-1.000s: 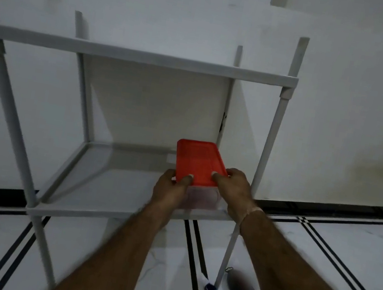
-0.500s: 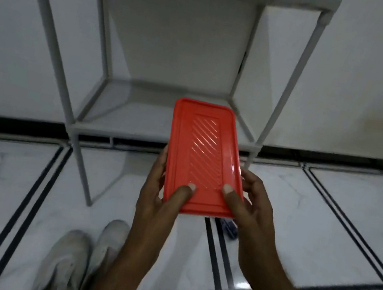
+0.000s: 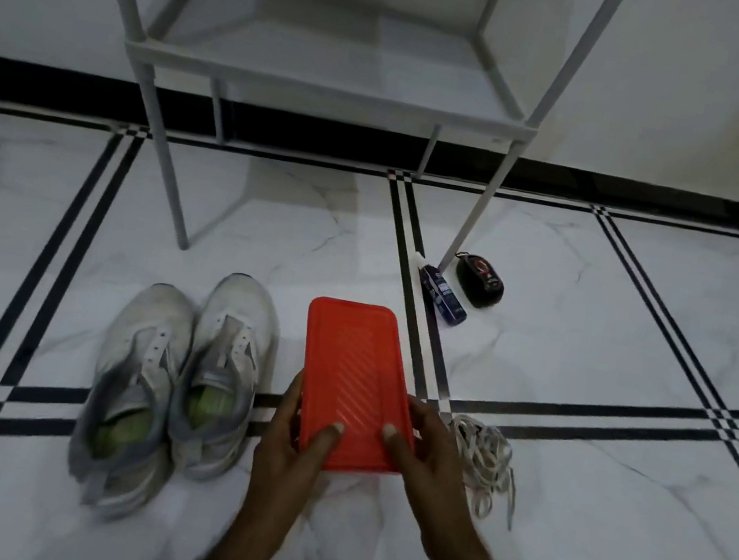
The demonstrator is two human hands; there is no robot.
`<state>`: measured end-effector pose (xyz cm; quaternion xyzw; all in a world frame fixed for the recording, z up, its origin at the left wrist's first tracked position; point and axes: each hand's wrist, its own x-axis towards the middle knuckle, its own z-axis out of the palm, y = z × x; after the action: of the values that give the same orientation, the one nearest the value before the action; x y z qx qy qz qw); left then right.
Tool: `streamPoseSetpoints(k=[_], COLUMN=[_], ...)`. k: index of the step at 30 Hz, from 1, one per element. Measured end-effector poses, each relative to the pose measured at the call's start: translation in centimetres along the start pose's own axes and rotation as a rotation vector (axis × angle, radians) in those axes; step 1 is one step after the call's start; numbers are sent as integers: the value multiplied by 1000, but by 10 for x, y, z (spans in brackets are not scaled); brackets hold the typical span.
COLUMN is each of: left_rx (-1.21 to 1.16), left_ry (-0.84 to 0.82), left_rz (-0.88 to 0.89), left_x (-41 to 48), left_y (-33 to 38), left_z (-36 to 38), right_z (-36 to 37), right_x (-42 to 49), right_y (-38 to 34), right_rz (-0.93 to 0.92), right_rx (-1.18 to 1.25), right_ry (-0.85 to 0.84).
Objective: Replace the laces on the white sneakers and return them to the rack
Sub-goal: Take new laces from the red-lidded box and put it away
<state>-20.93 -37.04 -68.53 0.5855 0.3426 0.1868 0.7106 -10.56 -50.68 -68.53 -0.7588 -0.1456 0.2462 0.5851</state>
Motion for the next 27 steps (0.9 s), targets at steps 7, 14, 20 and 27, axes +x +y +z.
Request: streamPoseSetpoints(k=[7, 14, 20, 27], left_rx=[120, -40, -24, -13], left_ry=[-44, -83, -140, -178], left_rz=[-60, -152, -209, -218], left_x=[31, 33, 37, 37], left_y=[-16, -8, -10, -7], left_z=[-7, -18, -27, -28], right_z=[20, 51, 66, 62], right_x=[30, 19, 22, 23], right_y=[22, 32, 22, 24], right_rz=[-195, -379, -268, -317], right_rx=[-513, -1083, -1218, -1243], right_ry=[-26, -46, -36, -52])
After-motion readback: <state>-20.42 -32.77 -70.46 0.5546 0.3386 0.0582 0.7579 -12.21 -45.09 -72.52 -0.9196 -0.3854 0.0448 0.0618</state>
